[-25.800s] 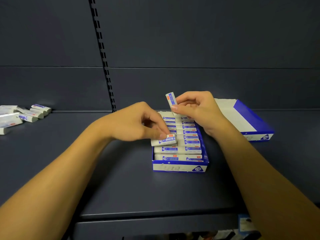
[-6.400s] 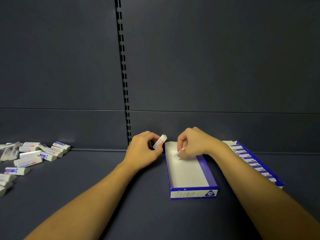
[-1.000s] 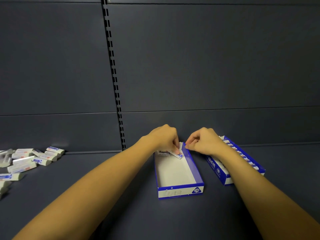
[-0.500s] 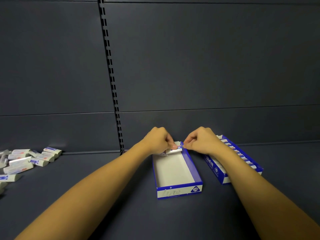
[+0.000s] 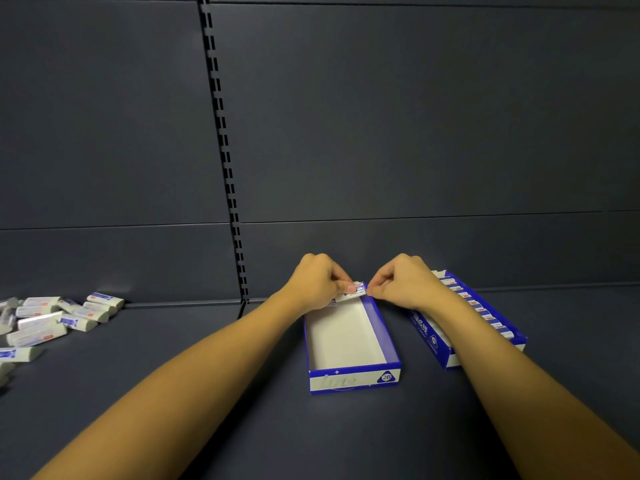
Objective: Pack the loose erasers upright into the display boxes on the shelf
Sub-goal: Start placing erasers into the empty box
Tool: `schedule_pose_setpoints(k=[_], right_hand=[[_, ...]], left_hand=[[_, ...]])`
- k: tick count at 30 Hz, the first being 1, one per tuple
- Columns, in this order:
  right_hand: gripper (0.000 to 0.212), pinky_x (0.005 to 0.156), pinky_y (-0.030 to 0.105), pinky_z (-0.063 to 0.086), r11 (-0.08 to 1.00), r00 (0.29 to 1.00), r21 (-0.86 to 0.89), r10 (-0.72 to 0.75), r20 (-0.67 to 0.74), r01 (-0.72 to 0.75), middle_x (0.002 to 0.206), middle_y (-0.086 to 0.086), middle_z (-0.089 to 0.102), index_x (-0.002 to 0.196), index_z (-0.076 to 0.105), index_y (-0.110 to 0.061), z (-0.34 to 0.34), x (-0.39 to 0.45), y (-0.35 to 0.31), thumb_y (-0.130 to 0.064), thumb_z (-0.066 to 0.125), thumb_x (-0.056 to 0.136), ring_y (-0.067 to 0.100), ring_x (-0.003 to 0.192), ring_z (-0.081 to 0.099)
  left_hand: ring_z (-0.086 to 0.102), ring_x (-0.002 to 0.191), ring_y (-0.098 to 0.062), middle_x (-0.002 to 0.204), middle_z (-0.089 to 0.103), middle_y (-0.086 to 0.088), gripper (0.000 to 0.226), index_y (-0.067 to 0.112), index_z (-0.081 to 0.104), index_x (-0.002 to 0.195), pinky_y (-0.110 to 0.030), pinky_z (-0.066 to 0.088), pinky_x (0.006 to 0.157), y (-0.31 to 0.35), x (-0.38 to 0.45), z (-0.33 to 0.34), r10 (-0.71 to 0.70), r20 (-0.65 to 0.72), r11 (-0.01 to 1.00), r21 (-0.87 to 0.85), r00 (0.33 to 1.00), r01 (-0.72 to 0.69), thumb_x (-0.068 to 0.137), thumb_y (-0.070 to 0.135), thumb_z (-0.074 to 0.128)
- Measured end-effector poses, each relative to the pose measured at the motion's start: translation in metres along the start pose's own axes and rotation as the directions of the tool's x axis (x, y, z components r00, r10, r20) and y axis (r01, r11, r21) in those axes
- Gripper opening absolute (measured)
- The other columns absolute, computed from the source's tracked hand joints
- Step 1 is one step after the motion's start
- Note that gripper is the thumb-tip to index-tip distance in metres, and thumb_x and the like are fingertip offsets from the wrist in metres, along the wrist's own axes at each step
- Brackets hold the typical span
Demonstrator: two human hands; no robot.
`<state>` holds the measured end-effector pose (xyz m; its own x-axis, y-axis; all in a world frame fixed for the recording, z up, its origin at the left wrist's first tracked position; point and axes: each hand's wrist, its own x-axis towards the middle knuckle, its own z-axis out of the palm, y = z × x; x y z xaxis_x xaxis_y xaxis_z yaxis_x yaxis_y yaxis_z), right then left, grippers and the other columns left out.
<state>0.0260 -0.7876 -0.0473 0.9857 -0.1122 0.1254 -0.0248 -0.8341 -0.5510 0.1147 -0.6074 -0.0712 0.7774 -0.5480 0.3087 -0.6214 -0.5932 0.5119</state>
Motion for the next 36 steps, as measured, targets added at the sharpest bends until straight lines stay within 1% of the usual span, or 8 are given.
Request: schedule_pose_setpoints(k=[4, 11, 16, 19, 23, 27, 31, 36], right_hand=[[0.018, 0.068, 0.020, 0.048, 1.000, 1.000, -0.011, 0.017, 0.010, -0.017, 0.095, -0.008, 0.065, 0.103, 0.074, -0.021, 0.000, -0.001, -0.002, -0.032, 0.074, 0.089, 0.013, 0.094, 0.062], [0.006, 0.071, 0.021, 0.048, 1.000, 1.000, -0.007, 0.019, -0.002, -0.019, 0.094, -0.008, 0.063, 0.095, 0.069, -0.025, 0.000, -0.003, -0.003, -0.030, 0.072, 0.091, 0.014, 0.096, 0.061], [0.009, 0.061, 0.014, 0.044, 1.000, 1.000, -0.002, 0.019, -0.011, -0.019, 0.095, -0.008, 0.063, 0.098, 0.072, -0.021, 0.001, -0.003, -0.004, -0.028, 0.071, 0.092, 0.013, 0.093, 0.060], [0.009, 0.062, 0.016, 0.046, 1.000, 1.000, -0.013, 0.017, -0.011, -0.017, 0.095, -0.007, 0.063, 0.099, 0.073, -0.019, 0.002, -0.003, -0.005, -0.025, 0.070, 0.093, 0.014, 0.093, 0.060], [0.004, 0.066, 0.019, 0.048, 1.000, 1.000, -0.011, 0.021, -0.004, -0.021, 0.094, -0.008, 0.063, 0.094, 0.070, -0.023, 0.001, -0.003, -0.005, -0.027, 0.070, 0.093, 0.014, 0.096, 0.062], [0.004, 0.061, 0.014, 0.045, 1.000, 1.000, -0.001, 0.024, -0.004, -0.024, 0.095, -0.009, 0.064, 0.090, 0.068, -0.025, 0.002, -0.002, -0.003, -0.028, 0.071, 0.092, 0.014, 0.095, 0.062], [0.005, 0.060, 0.014, 0.044, 1.000, 1.000, -0.016, 0.019, -0.018, -0.019, 0.097, -0.007, 0.068, 0.093, 0.073, -0.022, 0.003, -0.001, -0.003, -0.026, 0.070, 0.092, 0.014, 0.092, 0.062], [0.013, 0.063, 0.018, 0.048, 0.999, 0.999, -0.031, 0.020, -0.031, -0.021, 0.094, -0.004, 0.072, 0.090, 0.076, -0.013, 0.004, 0.001, -0.003, -0.024, 0.069, 0.093, 0.016, 0.095, 0.063]], left_hand=[[0.069, 0.088, -0.014, 0.096, 0.078, -0.002, 0.016, 0.015, 0.082, 0.100, -0.035, 0.059, 0.083, -0.003, 0.002, 0.004, -0.021, 0.006, 1.000, -0.001, 1.000, 0.021, 0.090, 0.026, 0.074], [0.068, 0.085, -0.016, 0.097, 0.078, 0.000, 0.020, 0.019, 0.082, 0.101, -0.038, 0.060, 0.081, -0.004, 0.004, 0.008, 0.006, 0.032, 0.994, 0.112, 0.999, -0.009, 0.088, 0.032, 0.076], [0.068, 0.086, -0.017, 0.095, 0.078, -0.002, 0.020, 0.017, 0.082, 0.099, -0.039, 0.059, 0.082, 0.001, 0.004, 0.009, 0.025, 0.048, 0.983, 0.180, 0.999, -0.033, 0.085, 0.031, 0.078], [0.068, 0.087, -0.019, 0.094, 0.077, -0.002, 0.020, 0.018, 0.082, 0.098, -0.039, 0.059, 0.081, 0.003, 0.006, 0.008, 0.041, 0.058, 0.972, 0.228, 0.997, -0.053, 0.085, 0.033, 0.078], [0.067, 0.092, -0.019, 0.103, 0.076, -0.003, 0.025, 0.015, 0.080, 0.104, -0.038, 0.058, 0.083, 0.004, 0.005, 0.008, 0.082, 0.099, 0.956, 0.272, 0.992, -0.107, 0.089, 0.033, 0.074], [0.066, 0.101, -0.018, 0.114, 0.074, -0.002, 0.024, 0.014, 0.076, 0.115, -0.037, 0.057, 0.090, 0.001, 0.002, 0.004, 0.135, 0.151, 0.935, 0.309, 0.979, -0.176, 0.096, 0.025, 0.066], [0.060, 0.106, -0.018, 0.113, 0.074, 0.000, 0.024, 0.017, 0.076, 0.116, -0.035, 0.054, 0.091, 0.001, -0.002, 0.006, 0.182, 0.089, 0.909, 0.364, 0.979, -0.202, 0.097, 0.026, 0.064], [0.065, 0.097, -0.021, 0.102, 0.076, -0.003, 0.023, 0.014, 0.079, 0.104, -0.031, 0.054, 0.081, 0.001, -0.003, 0.011, 0.100, -0.026, 0.939, 0.334, 0.995, -0.086, 0.091, 0.032, 0.071]])
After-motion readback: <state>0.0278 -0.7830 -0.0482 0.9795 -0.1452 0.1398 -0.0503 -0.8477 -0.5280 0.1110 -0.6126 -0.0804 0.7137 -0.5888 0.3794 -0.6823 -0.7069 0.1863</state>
